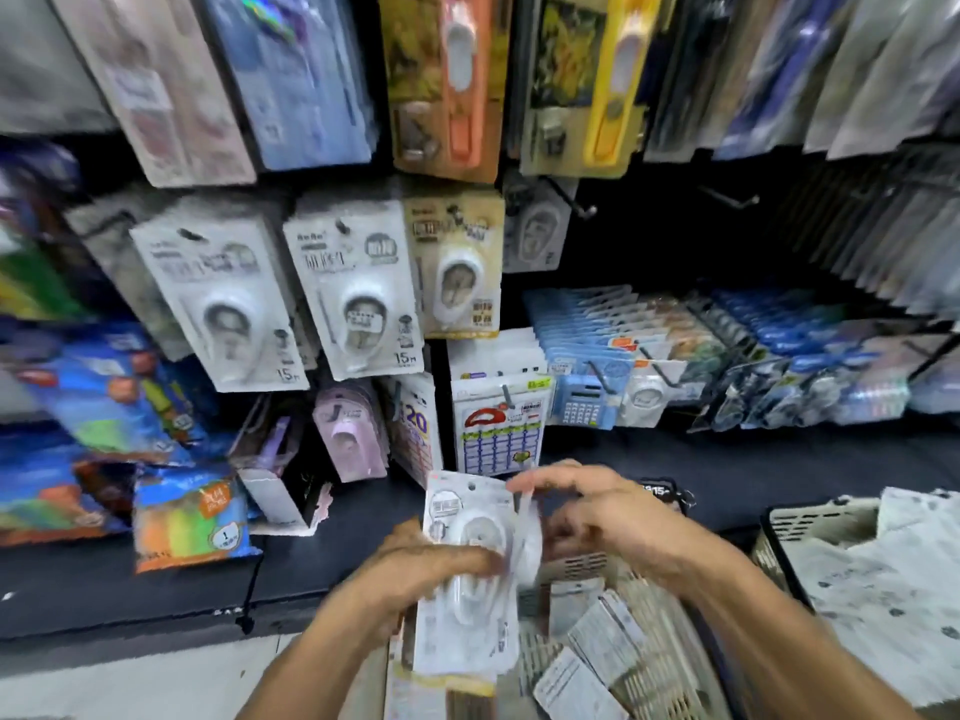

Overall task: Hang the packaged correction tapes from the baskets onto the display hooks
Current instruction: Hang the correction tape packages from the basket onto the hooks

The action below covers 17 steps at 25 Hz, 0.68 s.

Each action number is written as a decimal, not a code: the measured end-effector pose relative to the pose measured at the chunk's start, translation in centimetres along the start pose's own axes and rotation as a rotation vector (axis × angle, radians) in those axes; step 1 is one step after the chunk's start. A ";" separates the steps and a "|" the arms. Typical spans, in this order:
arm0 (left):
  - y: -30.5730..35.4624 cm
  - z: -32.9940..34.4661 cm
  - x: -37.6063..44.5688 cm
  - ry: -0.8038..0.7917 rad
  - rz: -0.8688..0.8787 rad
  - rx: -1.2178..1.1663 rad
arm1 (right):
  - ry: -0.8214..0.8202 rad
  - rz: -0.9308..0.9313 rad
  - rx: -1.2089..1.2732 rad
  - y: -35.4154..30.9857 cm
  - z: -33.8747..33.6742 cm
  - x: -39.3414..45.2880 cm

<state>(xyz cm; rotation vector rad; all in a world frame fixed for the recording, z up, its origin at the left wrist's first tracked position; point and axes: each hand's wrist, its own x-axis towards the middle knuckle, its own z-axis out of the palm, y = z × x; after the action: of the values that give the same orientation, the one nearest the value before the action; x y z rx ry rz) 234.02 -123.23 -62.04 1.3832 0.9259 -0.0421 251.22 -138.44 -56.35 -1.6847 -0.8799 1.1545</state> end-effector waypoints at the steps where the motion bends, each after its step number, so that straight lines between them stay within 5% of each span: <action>1: 1.9 -0.4 -0.9 -0.006 0.040 -0.036 | -0.043 -0.107 -0.122 -1.7 -0.4 -0.6; 3: 5.8 -1.1 -2.9 0.004 0.109 -0.029 | -0.097 -0.294 -0.387 -4.8 -1.6 -1.6; 8: 12.9 -3.1 -6.0 -0.079 0.284 0.017 | 0.136 -0.558 -0.799 -8.2 -5.5 -1.4; 13: 15.2 -6.4 -6.0 -0.114 0.471 -0.185 | 0.410 -0.448 -0.015 -8.7 -8.6 0.1; 17: 16.3 -6.3 -5.0 -0.136 0.591 -0.232 | 0.433 -0.340 0.172 -10.0 -8.6 1.0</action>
<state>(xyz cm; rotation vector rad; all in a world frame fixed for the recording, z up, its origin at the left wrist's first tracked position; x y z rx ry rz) 235.99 -116.35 -45.35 1.3684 0.3699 0.4027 258.98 -136.31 -45.86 -1.4932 -0.7304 0.5869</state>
